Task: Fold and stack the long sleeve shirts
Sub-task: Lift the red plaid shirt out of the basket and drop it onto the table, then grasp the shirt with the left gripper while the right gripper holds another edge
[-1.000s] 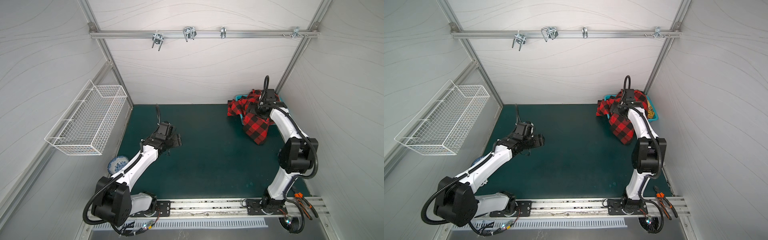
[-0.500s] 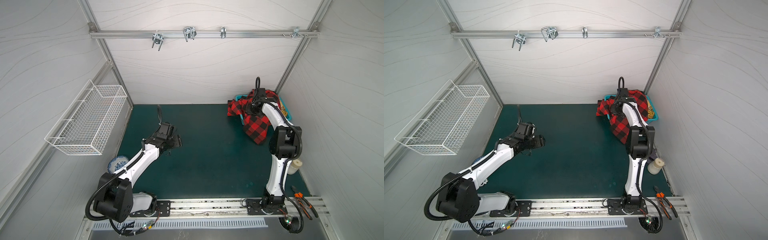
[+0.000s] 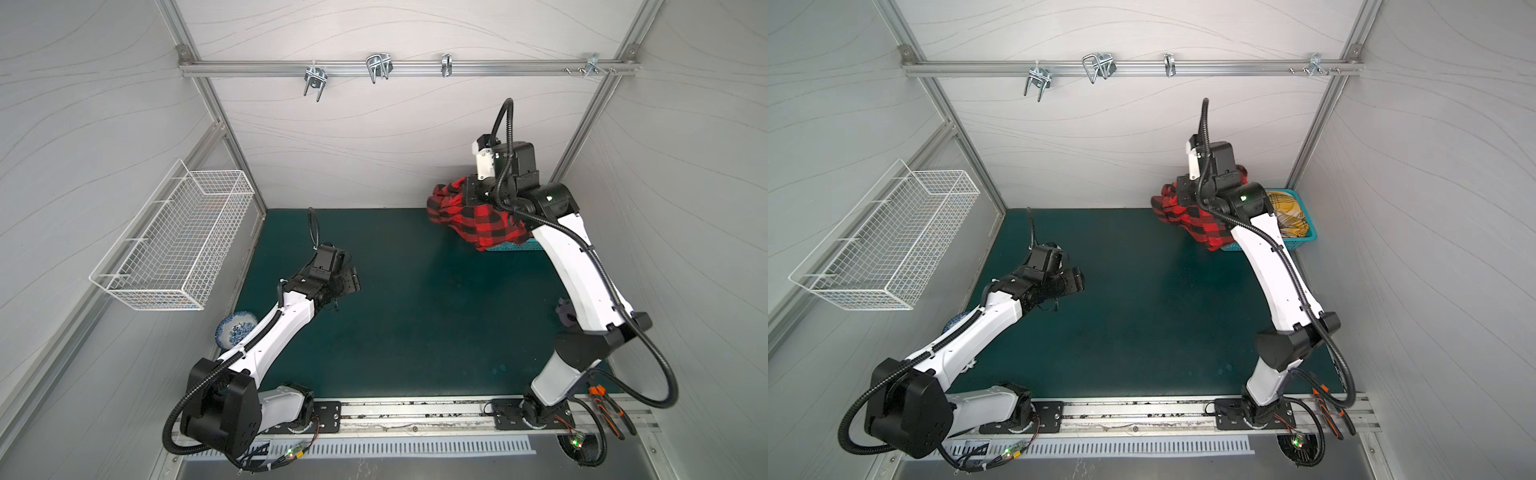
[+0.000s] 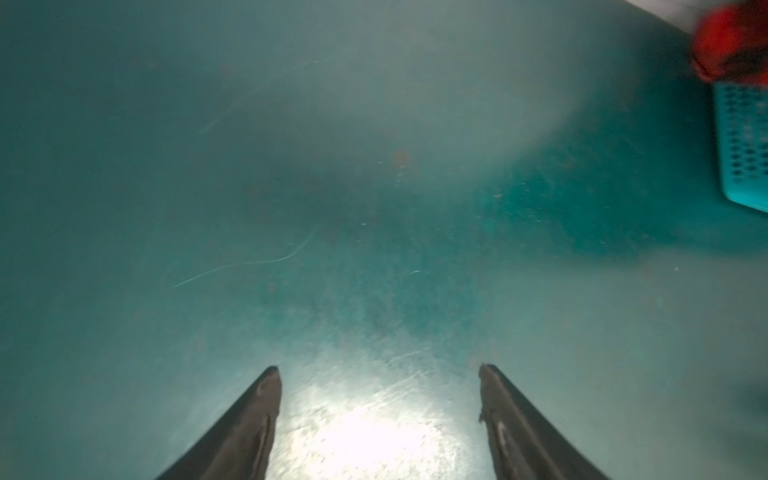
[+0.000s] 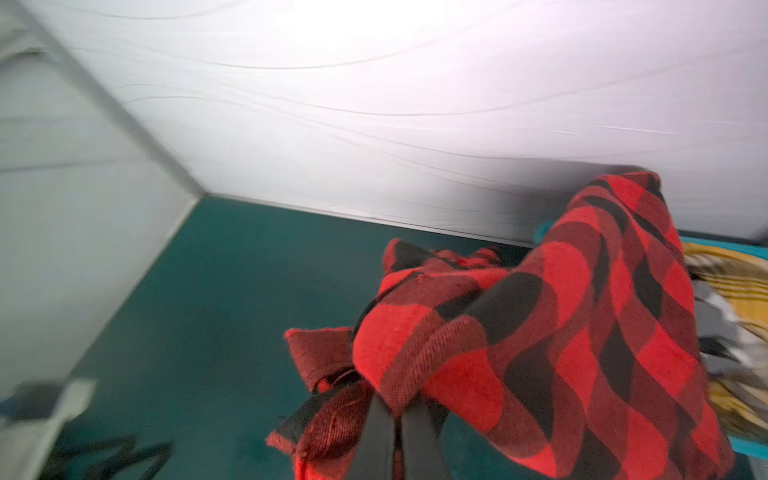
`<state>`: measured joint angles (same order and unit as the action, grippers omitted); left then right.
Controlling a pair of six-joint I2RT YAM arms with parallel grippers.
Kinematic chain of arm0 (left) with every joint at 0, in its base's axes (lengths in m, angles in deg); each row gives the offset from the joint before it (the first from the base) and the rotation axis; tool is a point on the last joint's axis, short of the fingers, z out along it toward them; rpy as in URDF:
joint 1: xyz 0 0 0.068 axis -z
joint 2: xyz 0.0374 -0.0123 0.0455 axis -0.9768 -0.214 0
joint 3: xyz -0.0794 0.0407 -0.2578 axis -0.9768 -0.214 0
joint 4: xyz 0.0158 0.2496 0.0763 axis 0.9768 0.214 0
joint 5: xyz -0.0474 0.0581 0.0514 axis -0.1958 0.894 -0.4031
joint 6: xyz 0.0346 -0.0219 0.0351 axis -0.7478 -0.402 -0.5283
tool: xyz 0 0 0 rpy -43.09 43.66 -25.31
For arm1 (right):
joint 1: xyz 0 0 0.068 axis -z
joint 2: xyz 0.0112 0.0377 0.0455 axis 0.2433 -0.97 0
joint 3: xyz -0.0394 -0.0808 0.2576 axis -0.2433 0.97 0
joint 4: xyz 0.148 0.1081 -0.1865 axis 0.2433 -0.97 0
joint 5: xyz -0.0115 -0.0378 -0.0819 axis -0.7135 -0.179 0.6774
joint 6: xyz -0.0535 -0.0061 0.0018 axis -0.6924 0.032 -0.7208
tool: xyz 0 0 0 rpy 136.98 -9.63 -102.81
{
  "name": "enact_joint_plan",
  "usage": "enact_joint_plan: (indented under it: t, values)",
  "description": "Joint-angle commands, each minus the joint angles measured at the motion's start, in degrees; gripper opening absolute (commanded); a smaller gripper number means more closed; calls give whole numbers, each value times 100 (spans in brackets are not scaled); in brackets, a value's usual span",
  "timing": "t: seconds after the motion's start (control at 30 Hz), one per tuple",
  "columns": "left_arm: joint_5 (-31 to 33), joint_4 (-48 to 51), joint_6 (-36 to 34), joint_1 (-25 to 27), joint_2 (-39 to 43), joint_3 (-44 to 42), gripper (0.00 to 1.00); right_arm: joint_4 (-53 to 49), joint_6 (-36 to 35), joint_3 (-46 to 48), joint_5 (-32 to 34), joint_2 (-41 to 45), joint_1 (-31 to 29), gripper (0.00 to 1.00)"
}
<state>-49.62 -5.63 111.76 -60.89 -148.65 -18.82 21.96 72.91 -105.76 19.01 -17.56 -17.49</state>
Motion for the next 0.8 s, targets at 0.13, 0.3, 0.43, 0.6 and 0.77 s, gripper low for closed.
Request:
enact_joint_plan:
  t: [0.13, 0.3, 0.43, 0.6, 0.77]
  values:
    - [188, 677, 671, -181, 546, 373, 77, 310, 622, 2537, -86, 57, -1456, 0]
    - [-140, 728, 927, -181, 603, 52, 79, 337, 1748, 3739, 290, -70, -1708, 61]
    - [-661, 546, 1158, -68, 440, -201, 83, -339, 2591, 4113, 1041, 288, -1841, 79]
    - [-1012, 50, 1417, 385, -208, 48, 93, -720, 3024, 4828, 1875, 956, -1888, 80]
    - [-1269, -129, 1395, 661, -1508, 1086, 99, 343, 2831, 5869, -192, 1541, -1620, 75]
